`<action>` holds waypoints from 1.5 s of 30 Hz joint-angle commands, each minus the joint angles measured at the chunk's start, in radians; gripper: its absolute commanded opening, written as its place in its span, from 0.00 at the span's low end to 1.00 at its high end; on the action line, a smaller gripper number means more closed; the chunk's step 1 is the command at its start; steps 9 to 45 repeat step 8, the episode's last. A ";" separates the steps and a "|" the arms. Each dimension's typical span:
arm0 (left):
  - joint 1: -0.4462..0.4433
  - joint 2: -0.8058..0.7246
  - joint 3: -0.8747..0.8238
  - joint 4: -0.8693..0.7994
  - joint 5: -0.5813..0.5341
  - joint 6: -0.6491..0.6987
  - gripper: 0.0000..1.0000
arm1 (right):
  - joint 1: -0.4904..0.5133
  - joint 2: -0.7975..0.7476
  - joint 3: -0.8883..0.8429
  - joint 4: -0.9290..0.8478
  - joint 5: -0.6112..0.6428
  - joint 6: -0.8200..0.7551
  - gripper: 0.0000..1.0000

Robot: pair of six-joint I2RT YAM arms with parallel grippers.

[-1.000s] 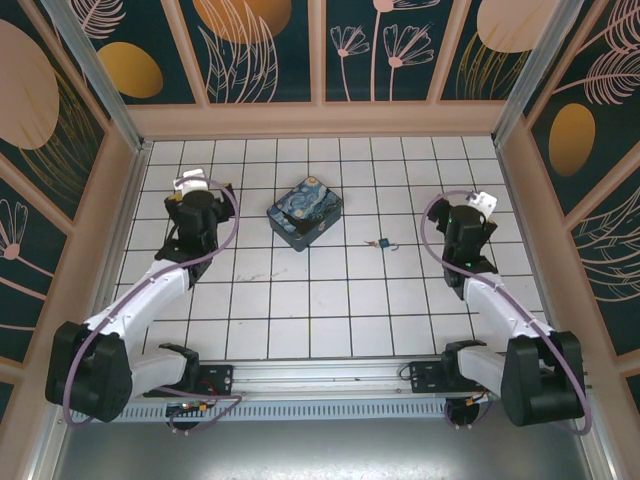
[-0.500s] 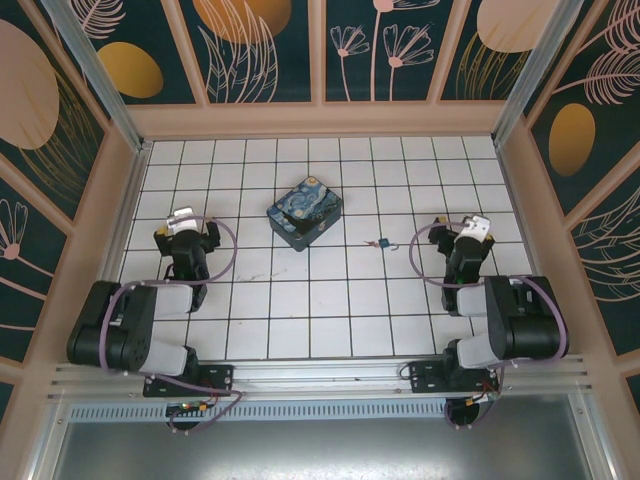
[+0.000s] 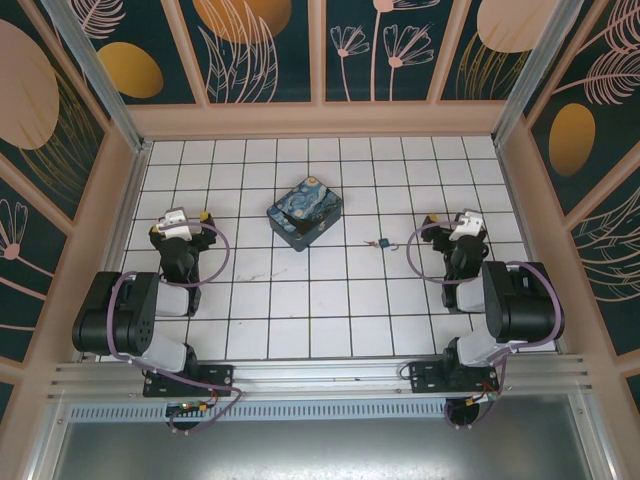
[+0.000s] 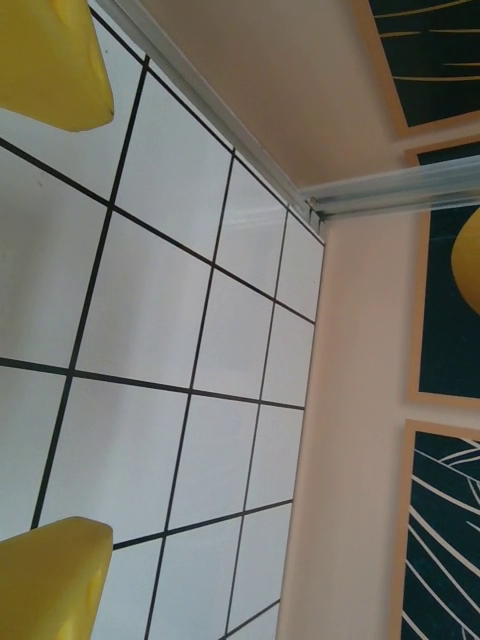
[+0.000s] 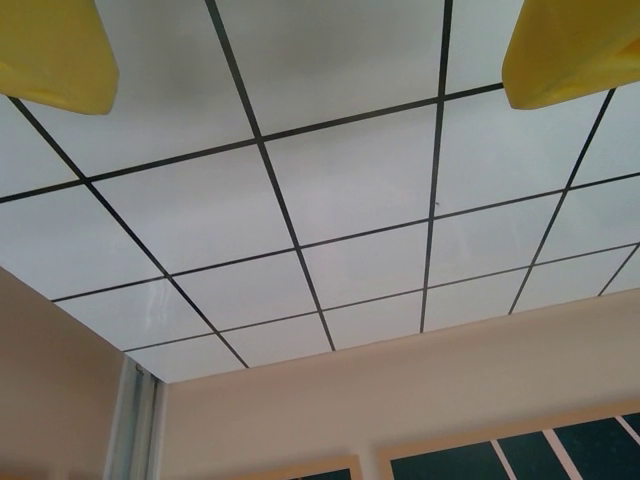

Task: Unlock the padlock with the key

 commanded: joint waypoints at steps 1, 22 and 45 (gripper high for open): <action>0.003 0.007 0.000 0.051 0.022 -0.003 0.99 | 0.007 -0.001 0.003 0.051 0.031 -0.014 0.99; 0.003 0.002 -0.009 0.061 0.022 -0.004 0.99 | -0.016 -0.001 0.021 0.015 -0.083 -0.032 0.99; 0.003 0.002 -0.009 0.061 0.022 -0.004 0.99 | -0.016 -0.001 0.021 0.015 -0.083 -0.032 0.99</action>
